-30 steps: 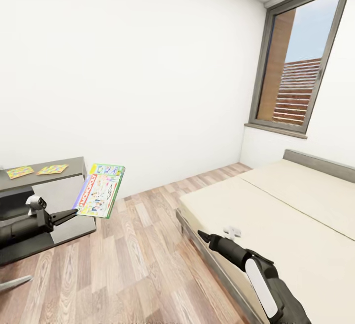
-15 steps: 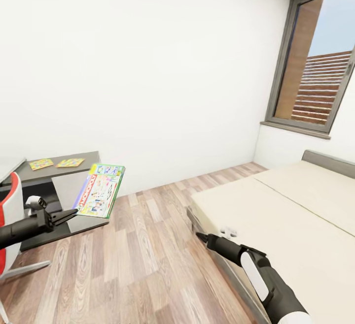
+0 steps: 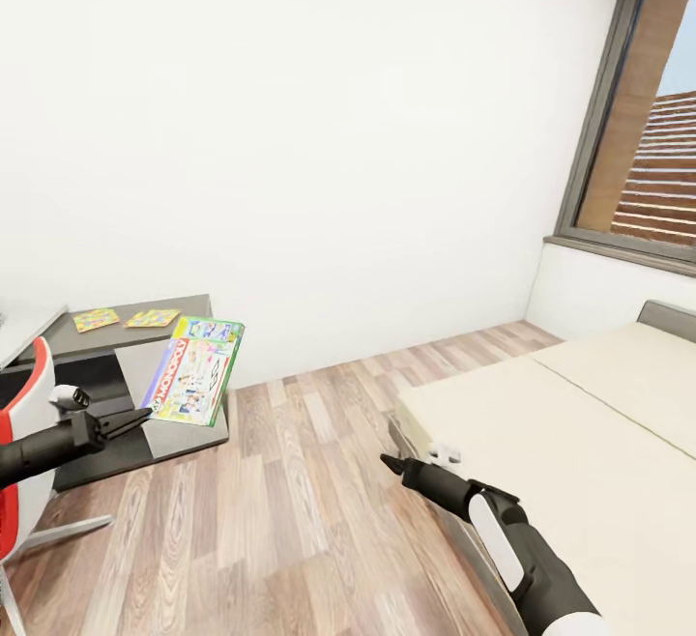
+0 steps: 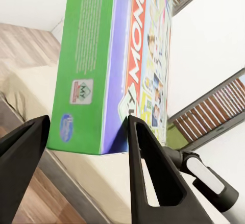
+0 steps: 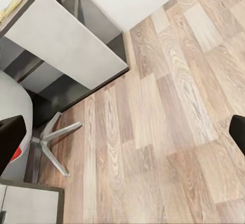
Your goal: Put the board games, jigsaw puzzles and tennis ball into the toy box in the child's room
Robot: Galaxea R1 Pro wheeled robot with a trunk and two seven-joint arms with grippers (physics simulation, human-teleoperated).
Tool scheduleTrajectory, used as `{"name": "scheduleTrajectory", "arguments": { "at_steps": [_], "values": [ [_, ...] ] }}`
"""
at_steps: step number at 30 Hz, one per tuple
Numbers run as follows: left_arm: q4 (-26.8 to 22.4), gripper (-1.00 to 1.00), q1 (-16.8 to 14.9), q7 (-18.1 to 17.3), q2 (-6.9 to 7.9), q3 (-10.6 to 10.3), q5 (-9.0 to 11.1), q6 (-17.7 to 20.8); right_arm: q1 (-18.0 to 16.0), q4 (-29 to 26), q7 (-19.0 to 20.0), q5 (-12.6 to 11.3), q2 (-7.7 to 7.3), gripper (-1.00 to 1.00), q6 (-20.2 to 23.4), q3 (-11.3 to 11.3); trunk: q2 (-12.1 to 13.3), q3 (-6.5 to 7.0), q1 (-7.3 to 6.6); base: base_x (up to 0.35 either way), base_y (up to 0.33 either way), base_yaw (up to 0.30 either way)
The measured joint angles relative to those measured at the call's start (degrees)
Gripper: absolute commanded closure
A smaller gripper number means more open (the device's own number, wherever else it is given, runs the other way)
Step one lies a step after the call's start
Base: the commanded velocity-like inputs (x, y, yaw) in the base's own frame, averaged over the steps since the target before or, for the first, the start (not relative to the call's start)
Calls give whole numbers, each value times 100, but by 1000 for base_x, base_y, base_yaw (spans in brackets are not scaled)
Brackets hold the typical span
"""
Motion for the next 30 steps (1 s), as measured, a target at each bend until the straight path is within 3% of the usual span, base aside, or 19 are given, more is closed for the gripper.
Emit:
{"name": "scheduleTrajectory", "arguments": {
  "at_steps": [15,23,30],
  "values": [
    [-1,100,-1,3,0,-1,-10,-5,44,-276,-6,3,9,-100,-5,20,0,-135,2,204,251,98],
    [-2,100,0,6,0,0,-8,-13,44,-280,-61,2,-2,-100,-9,400,0,-208,0,252,200,98],
    [0,100,0,6,-3,-7,-8,-15,44,-282,-68,3,-19,-100,-8,426,0,-271,0,291,136,103]
  ]
}}
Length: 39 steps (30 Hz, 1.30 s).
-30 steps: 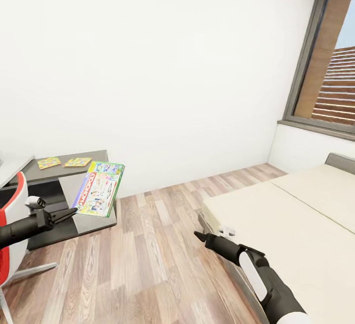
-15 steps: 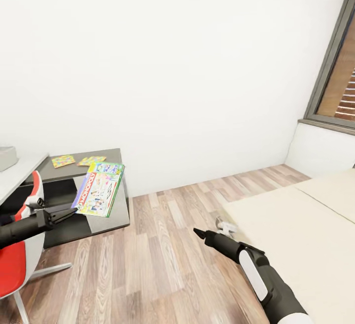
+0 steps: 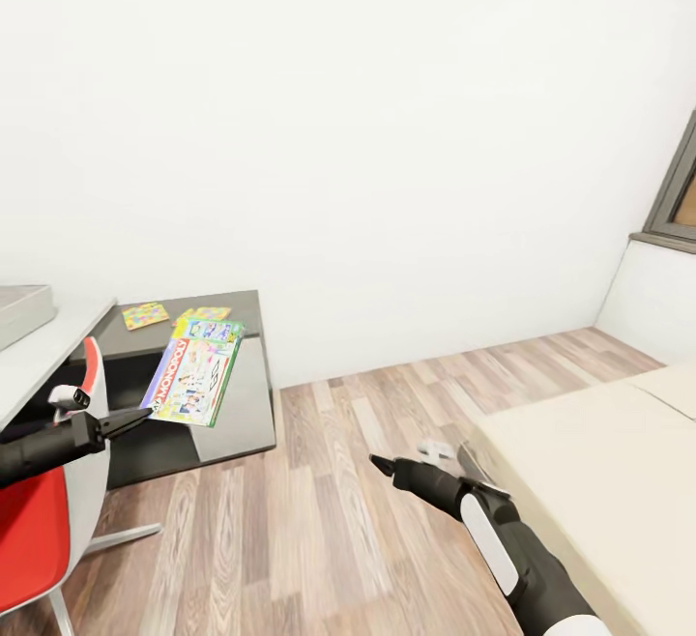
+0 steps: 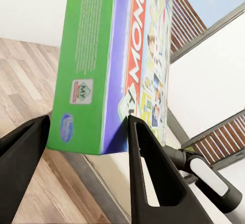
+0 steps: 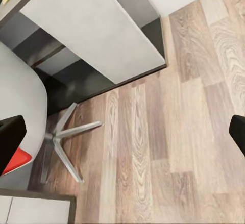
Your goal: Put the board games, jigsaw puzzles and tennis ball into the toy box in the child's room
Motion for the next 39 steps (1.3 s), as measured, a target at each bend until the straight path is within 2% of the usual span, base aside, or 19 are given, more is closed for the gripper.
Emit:
{"name": "scheduleTrajectory", "arguments": {
  "at_steps": [6,10,13,15,17,25,32,35,39],
  "values": [
    [0,100,1,0,-1,-1,5,1,4,-129,43,-5,-12,-100,3,3,0,-22,0,311,35,237],
    [-2,100,1,0,-4,-1,7,1,15,-1146,47,-24,-51,-100,123,-6,-1,-22,-1,320,3,286],
    [0,100,1,-10,0,6,11,1,10,-2023,27,-71,-55,-100,660,-40,-1,-23,-1,321,1,290],
    [-3,100,1,-14,8,17,14,1,10,-2344,6,-98,-45,-100,1042,-71,0,-23,0,321,0,290],
    [-6,100,3,-21,23,22,14,1,9,-2564,10,-121,-52,-100,1225,-82,0,-23,0,314,0,291],
    [-8,100,9,-43,46,42,49,1,88,-2919,30,-146,-42,-100,1417,-223,0,-25,0,284,-1,291],
    [-81,100,15,-52,63,49,62,55,205,-2982,32,-143,-53,-100,1412,-241,0,-39,3,52,-3,291],
    [-120,100,17,-59,71,50,68,81,210,-2984,32,-142,-61,-100,1421,-266,119,7,-62,3,0,291],
    [-129,100,18,-54,73,47,58,149,215,-2984,39,-157,-61,-100,1423,-411,280,70,-150,1,0,291]
  ]
}}
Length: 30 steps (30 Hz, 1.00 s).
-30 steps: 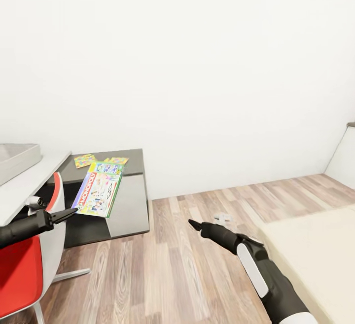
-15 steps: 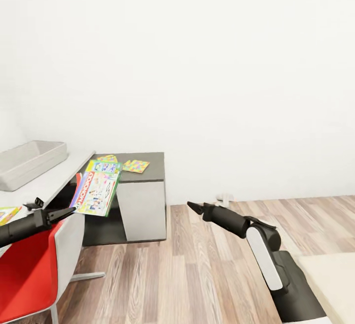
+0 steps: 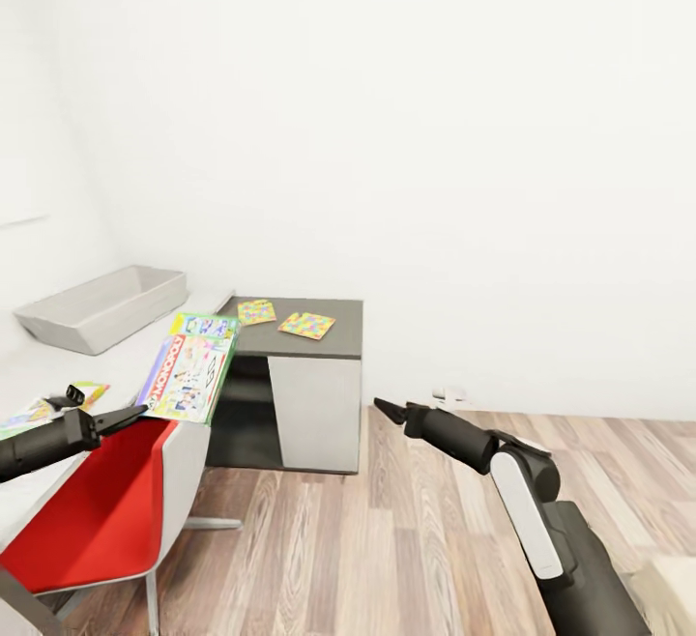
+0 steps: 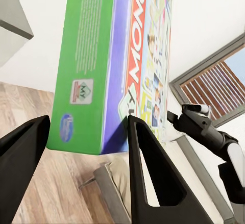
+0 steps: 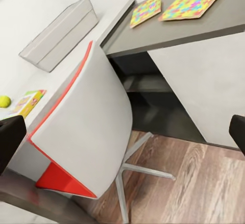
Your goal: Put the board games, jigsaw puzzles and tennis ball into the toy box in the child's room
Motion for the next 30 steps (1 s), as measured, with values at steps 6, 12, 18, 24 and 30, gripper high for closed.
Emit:
{"name": "scheduleTrajectory", "arguments": {
  "at_steps": [6,12,18,24,30],
  "values": [
    [-2,100,0,2,1,-3,-1,44,122,4,-6,2,7,-100,-46,-87,241,93,-132,0,0,291],
    [-2,100,0,2,-1,-4,4,46,135,8,2,-7,2,-100,-22,-117,482,186,-264,0,0,289],
    [-2,100,0,2,-5,-4,5,47,136,7,1,-8,5,-100,-25,-119,722,277,-396,0,0,283],
    [-2,100,0,2,0,0,4,46,136,8,2,-7,0,-100,-19,-119,963,361,-527,0,0,270],
    [-2,100,5,2,1,2,-3,36,136,9,3,-7,-4,-100,-20,-120,1005,351,-550,0,0,264]
  ]
}}
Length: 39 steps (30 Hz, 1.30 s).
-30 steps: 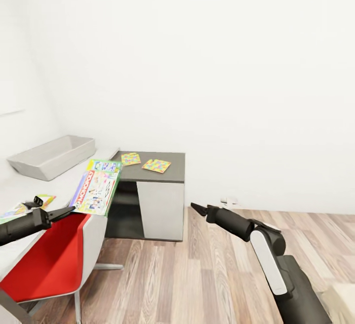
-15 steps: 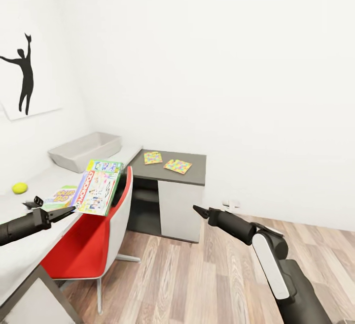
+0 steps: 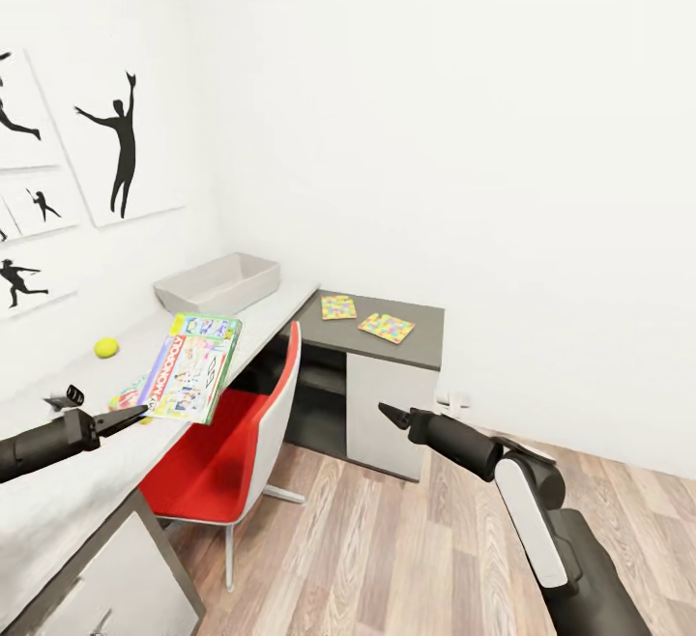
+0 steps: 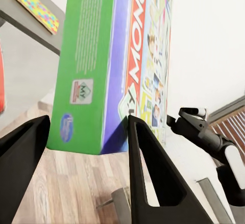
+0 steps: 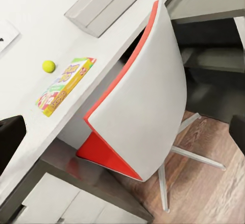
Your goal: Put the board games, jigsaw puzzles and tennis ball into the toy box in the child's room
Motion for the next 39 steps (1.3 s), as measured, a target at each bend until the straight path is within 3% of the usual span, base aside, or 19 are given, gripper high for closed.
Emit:
{"name": "scheduleTrajectory", "arguments": {
  "at_steps": [6,24,28,32,34,38,39],
  "values": [
    [0,100,4,5,-9,-4,1,-31,0,0,7,1,0,-100,7,-32,0,-29,-2,70,0,262],
    [2,100,3,27,-31,-17,-4,-72,-1,-18,-2,-4,0,-100,62,-114,-1,-116,-3,299,-93,261],
    [2,100,5,27,-34,-20,-1,-74,-1,-221,-14,-28,0,-100,684,-160,-1,-136,-2,241,-256,260],
    [0,100,3,28,-51,-35,16,-73,0,-446,-27,-75,4,-100,1411,-530,-1,-155,-1,123,-303,217],
    [-16,100,0,32,-60,-44,19,-73,1,-476,123,-126,4,-100,1636,-683,-1,-159,0,33,-320,71],
    [-150,100,2,27,-70,-49,15,-72,1,-498,974,-172,-7,-100,1786,-811,-1,-161,0,7,-249,16],
    [-194,100,5,25,-72,-50,27,-63,1,-501,1626,-169,-13,-100,1798,-1120,-1,-161,-1,1,-54,2]
  ]
}}
